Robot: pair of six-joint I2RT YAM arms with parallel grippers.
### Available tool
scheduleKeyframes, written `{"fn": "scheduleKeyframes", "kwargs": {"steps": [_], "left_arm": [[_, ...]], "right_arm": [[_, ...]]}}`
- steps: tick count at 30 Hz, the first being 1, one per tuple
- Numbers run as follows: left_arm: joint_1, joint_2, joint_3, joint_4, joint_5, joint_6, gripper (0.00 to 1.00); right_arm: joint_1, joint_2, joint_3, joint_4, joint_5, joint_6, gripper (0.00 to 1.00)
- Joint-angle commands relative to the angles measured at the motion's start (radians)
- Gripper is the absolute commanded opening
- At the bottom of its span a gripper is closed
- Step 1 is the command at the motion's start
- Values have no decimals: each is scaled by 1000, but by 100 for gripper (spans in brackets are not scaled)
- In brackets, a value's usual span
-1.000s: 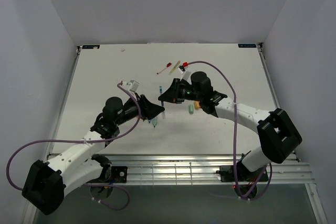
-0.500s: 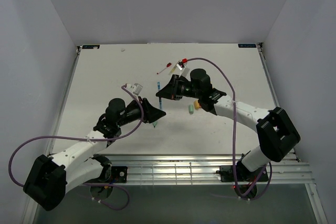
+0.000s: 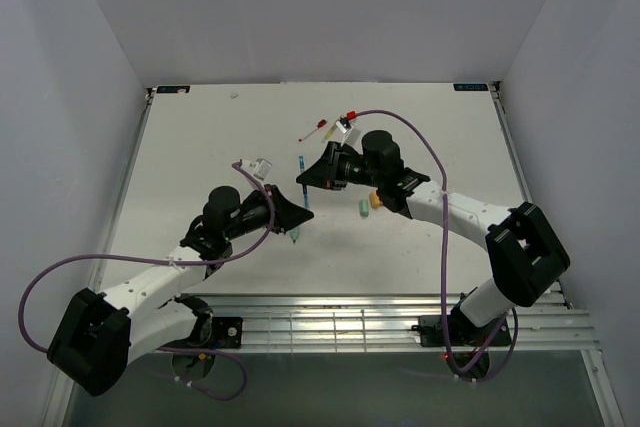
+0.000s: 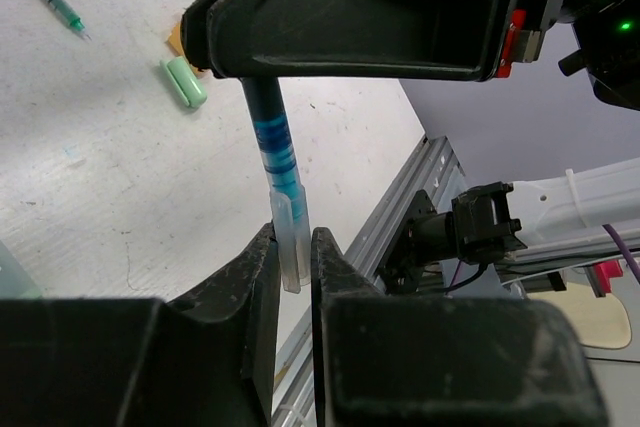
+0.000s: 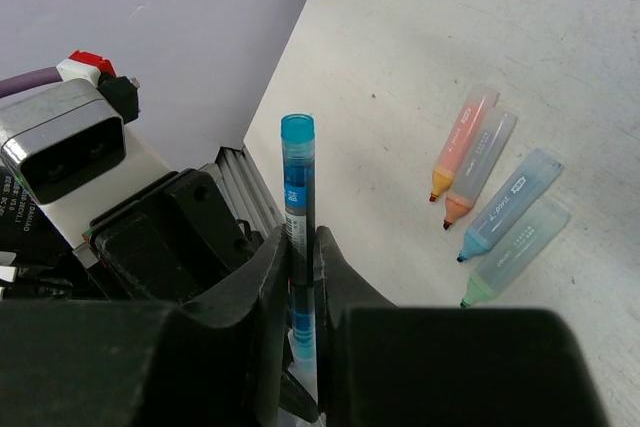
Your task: Open the pen caps
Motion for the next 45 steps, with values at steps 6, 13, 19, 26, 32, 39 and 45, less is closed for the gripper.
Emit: {"fn": "scheduleKeyframes", "kwargs": {"steps": [6, 13, 19, 26, 32, 39, 45], "left_arm": [[-12, -22, -39, 54, 42, 5, 0], [-13, -14, -96, 55, 84, 12, 0], [-12, -37, -134, 55, 90, 12, 0], [-1, -12, -75, -27, -46, 72, 0], [57, 217, 186, -307, -206, 195, 0], [110, 436, 394, -376, -254, 264, 0], [145, 579, 474, -396, -243, 281, 0]], "right_arm": [[7, 5, 67, 45, 81, 26, 8], [-26, 71, 234, -48, 138, -1, 8], [-66, 191, 445, -174, 125, -67, 8], [-131, 255, 520, -350, 144, -201, 8], [-189, 264, 477, -483, 190, -342, 8], [-236, 337, 471, -529, 203, -451, 8], [-243, 432, 506, -580, 230, -496, 8]]}}
